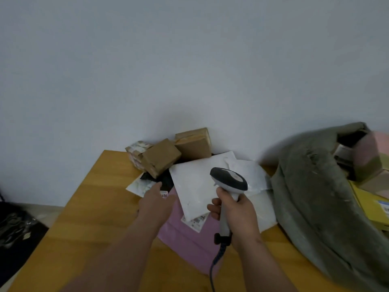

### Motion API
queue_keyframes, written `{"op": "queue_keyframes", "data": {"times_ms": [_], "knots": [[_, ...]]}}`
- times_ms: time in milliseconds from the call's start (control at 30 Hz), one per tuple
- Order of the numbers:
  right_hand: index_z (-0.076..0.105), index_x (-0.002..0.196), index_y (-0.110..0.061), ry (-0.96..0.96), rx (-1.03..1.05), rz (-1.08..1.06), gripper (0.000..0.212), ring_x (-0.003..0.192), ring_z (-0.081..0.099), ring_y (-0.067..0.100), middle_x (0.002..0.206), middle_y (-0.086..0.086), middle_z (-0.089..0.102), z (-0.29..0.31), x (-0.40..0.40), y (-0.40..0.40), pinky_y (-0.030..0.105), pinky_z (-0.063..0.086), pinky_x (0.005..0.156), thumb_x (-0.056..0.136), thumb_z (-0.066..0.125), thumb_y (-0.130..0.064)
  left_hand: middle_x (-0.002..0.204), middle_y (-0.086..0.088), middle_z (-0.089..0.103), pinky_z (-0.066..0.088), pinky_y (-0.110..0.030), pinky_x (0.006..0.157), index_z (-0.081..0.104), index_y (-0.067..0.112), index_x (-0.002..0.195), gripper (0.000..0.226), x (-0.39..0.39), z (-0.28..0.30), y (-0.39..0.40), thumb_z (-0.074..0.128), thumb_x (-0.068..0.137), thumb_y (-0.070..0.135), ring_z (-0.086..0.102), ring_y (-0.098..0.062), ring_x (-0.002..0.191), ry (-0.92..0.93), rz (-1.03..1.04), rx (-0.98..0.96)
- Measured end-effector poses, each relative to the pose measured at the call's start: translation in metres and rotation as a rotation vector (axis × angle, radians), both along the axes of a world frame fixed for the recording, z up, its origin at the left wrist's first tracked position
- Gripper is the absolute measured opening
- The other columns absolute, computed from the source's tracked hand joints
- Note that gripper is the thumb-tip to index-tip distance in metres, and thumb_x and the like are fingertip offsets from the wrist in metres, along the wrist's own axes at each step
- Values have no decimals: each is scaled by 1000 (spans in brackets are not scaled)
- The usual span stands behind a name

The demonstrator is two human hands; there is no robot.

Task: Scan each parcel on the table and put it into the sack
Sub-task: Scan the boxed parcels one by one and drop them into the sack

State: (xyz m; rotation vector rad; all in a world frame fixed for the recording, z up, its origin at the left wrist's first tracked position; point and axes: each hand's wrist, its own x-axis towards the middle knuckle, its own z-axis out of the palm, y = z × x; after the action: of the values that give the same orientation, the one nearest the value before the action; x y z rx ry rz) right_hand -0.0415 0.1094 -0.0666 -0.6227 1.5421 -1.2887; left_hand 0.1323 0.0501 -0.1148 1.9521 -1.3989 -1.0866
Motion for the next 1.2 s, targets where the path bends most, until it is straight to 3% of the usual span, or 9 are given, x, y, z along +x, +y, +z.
{"op": "queue_keyframes", "data": {"times_ms": [100, 200, 433, 700, 800, 900, 1000, 1067, 1200], "knots": [[67, 95, -11, 8, 19, 14, 15, 74, 75, 19, 86, 12, 74, -7, 6, -23, 31, 62, 69, 91, 70, -25, 143, -9, 45, 48, -52, 97, 33, 23, 148, 78, 8, -7, -16, 60, 78, 46, 51, -31, 121, 65, 82, 8], [67, 98, -12, -15, 54, 44, 17, 73, 75, 16, 85, 9, 75, -19, 11, -53, 27, 59, 63, 91, 71, -26, 148, -8, 40, 44, -51, 102, 28, 24, 150, 82, 13, -10, -38, 66, 80, 41, 45, -30, 127, 36, 110, -17], [66, 101, -16, -30, 124, 161, 17, 75, 75, 14, 91, 7, 75, -55, 22, -121, 24, 60, 64, 90, 72, -27, 160, -3, 10, 29, -53, 112, 9, 28, 154, 101, 16, -15, -105, 74, 78, 40, 19, -34, 142, -289, 89, -30], [66, 99, -18, -53, 197, 240, 13, 75, 75, 14, 92, 7, 74, -88, 18, -156, 26, 61, 69, 89, 72, -24, 160, 0, -16, 12, -53, 117, -2, 35, 154, 112, 11, -33, -150, 75, 74, 47, -5, -28, 148, -507, -22, -3], [66, 100, -14, -80, 222, 225, 15, 76, 75, 18, 94, 11, 74, -94, 17, -161, 31, 62, 73, 89, 72, -22, 160, -2, -12, 13, -52, 117, 2, 32, 154, 109, 16, -40, -159, 76, 74, 38, -3, -29, 148, -561, -44, -6], [67, 102, -12, -77, 226, 204, 18, 76, 75, 18, 94, 11, 74, -97, 19, -161, 31, 62, 72, 89, 72, -23, 155, -9, 13, 22, -51, 114, 16, 27, 152, 96, 22, -40, -162, 72, 74, 33, 14, -34, 141, -565, -35, -110], [67, 104, -12, -73, 203, 157, 20, 76, 75, 18, 91, 9, 74, -95, 22, -157, 30, 61, 71, 89, 72, -24, 149, -10, 23, 27, -46, 112, 24, 24, 150, 91, 26, -34, -158, 71, 75, 41, 22, -34, 135, -505, -11, -168], [67, 104, -13, -82, 178, 107, 18, 76, 75, 18, 89, 8, 75, -90, 25, -152, 29, 60, 70, 90, 71, -23, 146, -6, 29, 34, -47, 110, 29, 25, 150, 91, 30, -26, -151, 72, 73, 45, 29, -30, 134, -357, 71, -184], [67, 100, -14, -98, 122, 7, 13, 74, 75, 17, 89, 8, 75, -72, 35, -137, 30, 59, 69, 91, 70, -23, 126, 3, 54, 52, -38, 88, 45, 29, 141, 78, 39, -8, -129, 78, 71, 41, 56, -15, 110, 243, 260, -152]]}}
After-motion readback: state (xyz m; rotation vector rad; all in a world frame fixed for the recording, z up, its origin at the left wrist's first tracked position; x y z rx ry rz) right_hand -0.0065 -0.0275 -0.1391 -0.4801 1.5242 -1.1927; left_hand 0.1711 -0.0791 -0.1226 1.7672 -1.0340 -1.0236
